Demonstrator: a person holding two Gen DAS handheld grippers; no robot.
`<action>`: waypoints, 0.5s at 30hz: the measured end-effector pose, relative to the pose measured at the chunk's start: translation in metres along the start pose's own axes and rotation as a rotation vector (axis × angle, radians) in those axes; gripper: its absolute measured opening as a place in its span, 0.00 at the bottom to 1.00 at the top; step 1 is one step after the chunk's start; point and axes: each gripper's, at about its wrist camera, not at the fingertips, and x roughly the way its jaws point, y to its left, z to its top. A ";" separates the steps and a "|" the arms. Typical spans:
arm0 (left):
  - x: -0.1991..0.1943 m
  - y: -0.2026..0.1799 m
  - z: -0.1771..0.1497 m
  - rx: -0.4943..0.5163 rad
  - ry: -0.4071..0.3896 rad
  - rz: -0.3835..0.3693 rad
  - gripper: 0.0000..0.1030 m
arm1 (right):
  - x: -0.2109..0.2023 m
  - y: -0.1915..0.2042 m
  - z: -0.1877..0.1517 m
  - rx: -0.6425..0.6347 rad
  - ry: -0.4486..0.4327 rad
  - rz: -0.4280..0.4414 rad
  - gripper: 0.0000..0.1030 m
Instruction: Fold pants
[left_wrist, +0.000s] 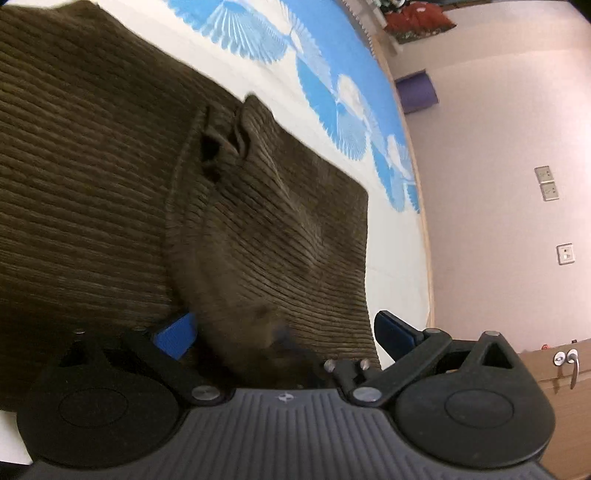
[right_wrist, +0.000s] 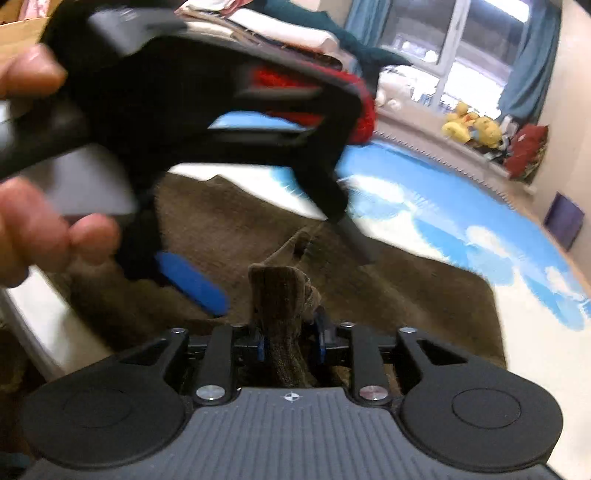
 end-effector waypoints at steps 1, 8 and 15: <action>0.007 -0.002 0.001 -0.001 0.003 0.022 0.99 | -0.004 -0.005 -0.001 0.031 0.017 0.054 0.51; 0.024 -0.008 -0.004 0.002 -0.007 0.125 0.43 | -0.067 -0.051 -0.021 0.173 -0.058 -0.134 0.71; 0.012 -0.028 -0.004 0.064 -0.055 0.166 0.28 | -0.074 -0.056 -0.038 0.214 0.018 -0.167 0.79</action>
